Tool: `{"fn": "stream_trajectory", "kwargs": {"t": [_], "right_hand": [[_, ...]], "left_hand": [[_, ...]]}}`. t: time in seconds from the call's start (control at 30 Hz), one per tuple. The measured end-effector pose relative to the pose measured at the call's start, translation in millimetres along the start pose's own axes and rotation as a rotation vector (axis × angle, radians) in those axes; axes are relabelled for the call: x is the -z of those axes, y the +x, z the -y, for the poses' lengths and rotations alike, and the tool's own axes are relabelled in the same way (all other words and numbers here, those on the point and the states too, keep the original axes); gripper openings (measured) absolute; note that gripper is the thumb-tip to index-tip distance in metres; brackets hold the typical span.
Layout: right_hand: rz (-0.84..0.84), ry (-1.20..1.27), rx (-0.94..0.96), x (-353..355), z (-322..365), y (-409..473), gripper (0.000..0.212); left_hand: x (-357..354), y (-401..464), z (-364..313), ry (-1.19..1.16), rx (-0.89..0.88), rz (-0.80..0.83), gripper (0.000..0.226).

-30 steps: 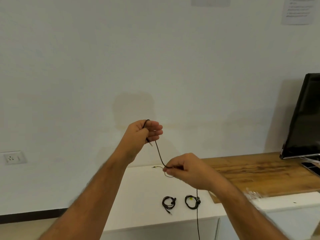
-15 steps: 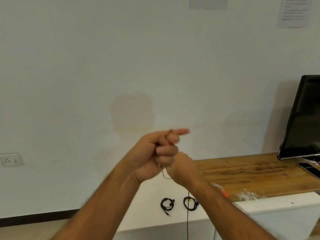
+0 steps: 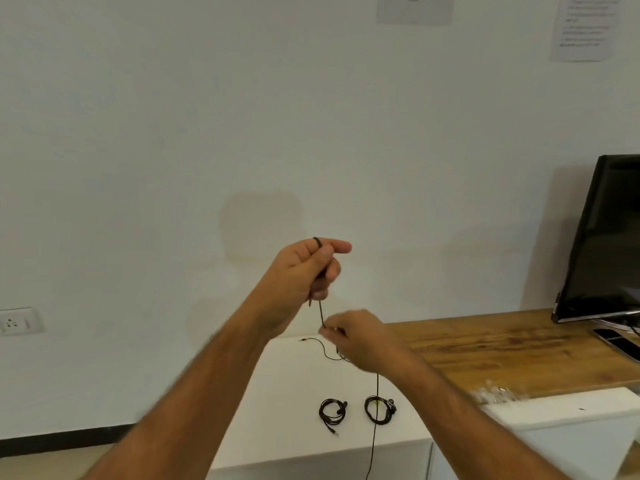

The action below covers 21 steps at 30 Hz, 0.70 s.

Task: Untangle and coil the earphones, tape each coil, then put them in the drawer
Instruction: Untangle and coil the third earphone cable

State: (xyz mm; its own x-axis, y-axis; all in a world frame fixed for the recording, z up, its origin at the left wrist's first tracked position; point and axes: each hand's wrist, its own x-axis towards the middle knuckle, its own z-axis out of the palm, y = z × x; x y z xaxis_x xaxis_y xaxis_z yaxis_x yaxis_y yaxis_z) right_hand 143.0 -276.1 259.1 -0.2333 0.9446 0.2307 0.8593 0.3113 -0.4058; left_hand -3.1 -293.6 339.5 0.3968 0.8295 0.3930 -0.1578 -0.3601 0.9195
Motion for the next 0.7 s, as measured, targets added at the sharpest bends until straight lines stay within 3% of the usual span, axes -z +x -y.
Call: {"fn": "stream_trajectory", "kwargs": {"t": [0.13, 0.3, 0.53, 0.7], "right_hand": [[0.208, 0.084, 0.062, -0.4, 14.6, -33.1, 0.026], [0.139, 0.054, 0.176, 17.1, 19.7, -35.5, 0.029], [0.008, -0.044, 0.282, 50.5, 17.1, -26.3, 0.021], [-0.108, 0.269, 0.27, 65.0, 4.8, -10.9, 0.008]], "left_hand": [[19.8, 7.7, 21.6, 0.077, -0.011, -0.15, 0.026], [33.5, 8.0, 50.4, 0.389, -0.028, -0.222, 0.028], [28.3, 0.6, 65.2, 0.506, 0.1, -0.01, 0.027], [17.6, -10.0, 60.1, 0.249, 0.231, 0.109, 0.028]]}}
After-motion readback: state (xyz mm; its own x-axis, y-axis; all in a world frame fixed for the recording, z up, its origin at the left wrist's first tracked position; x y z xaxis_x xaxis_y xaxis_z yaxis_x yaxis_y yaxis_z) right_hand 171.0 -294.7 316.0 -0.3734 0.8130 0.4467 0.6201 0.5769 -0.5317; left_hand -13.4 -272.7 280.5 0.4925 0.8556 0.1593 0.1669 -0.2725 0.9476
